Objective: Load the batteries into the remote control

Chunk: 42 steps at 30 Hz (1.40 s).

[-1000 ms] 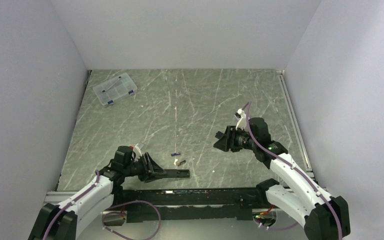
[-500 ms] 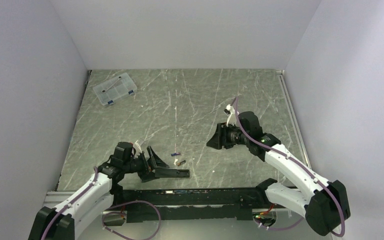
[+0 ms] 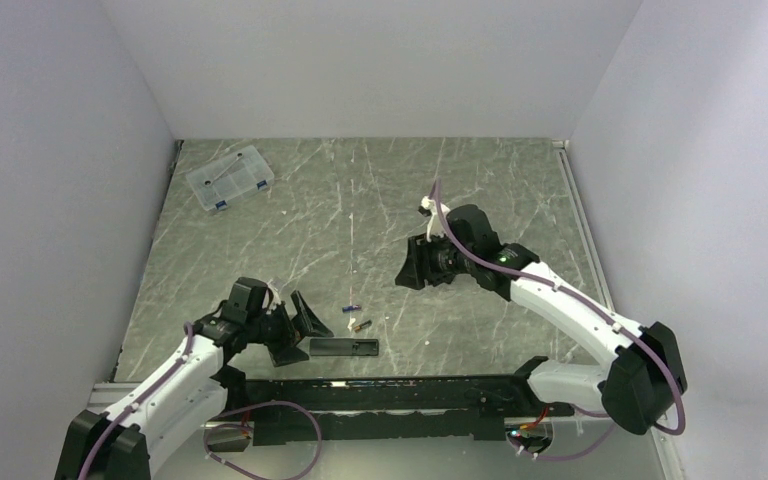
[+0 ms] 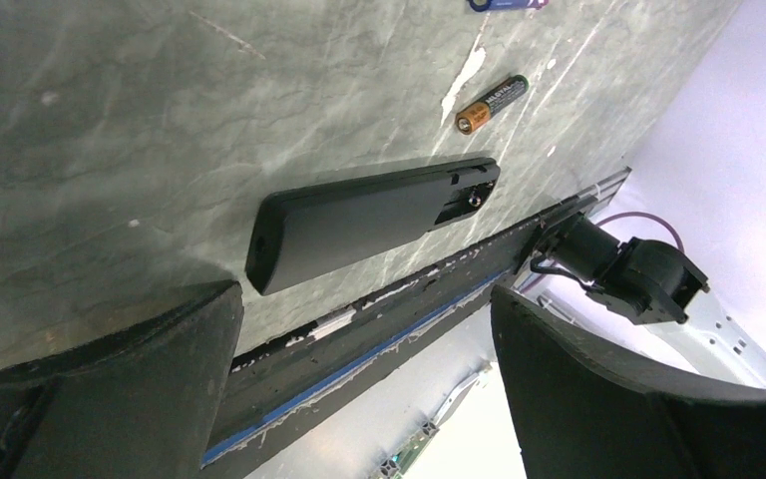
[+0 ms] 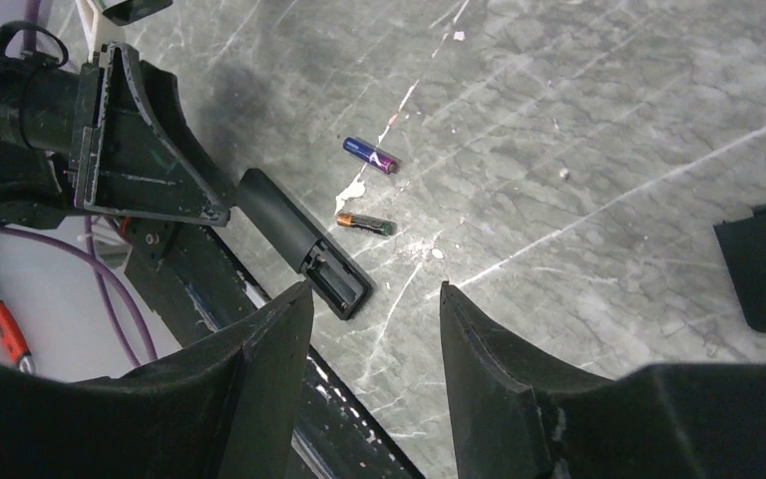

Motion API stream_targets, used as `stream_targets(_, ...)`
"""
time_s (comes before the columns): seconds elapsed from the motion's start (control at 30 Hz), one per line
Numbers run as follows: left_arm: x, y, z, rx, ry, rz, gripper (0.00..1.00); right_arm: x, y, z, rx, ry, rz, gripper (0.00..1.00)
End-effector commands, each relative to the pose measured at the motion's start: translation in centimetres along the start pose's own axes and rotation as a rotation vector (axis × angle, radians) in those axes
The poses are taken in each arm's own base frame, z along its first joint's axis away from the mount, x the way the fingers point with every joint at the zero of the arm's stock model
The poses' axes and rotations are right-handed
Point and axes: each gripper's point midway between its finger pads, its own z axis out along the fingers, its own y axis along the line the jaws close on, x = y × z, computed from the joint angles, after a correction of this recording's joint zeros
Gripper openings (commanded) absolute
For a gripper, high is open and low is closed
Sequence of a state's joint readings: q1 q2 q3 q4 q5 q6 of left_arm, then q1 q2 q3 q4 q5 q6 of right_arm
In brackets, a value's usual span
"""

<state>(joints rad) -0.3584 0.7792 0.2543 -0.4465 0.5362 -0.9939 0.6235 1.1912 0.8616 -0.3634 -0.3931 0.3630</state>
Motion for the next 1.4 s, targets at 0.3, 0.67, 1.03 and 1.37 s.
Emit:
stream_targets(0.3,-1.7,-3.0,-2.9,-0.039,-0.075,0.023,0.99,-1.0,1.0,2.6,0.064,0.128,-0.182,0.53)
stream_targets(0.67,-2.8,-6.5,-5.6,-0.041,-0.085,0.168,0.99,-0.8,0.4,6.5,0.062,0.219,-0.245,0.50)
stream_targets(1.03,-4.9,-9.6,-9.9,-0.098,-0.182,0.394,0.99,-1.1,1.3,10.2,0.063,0.266,-0.249,0.50)
stream_targets(1.37,-6.2,-11.7,-12.4,-0.062,-0.291,0.604,0.99,0.5,2.5,13.2,0.051,0.326,-0.229,0.50)
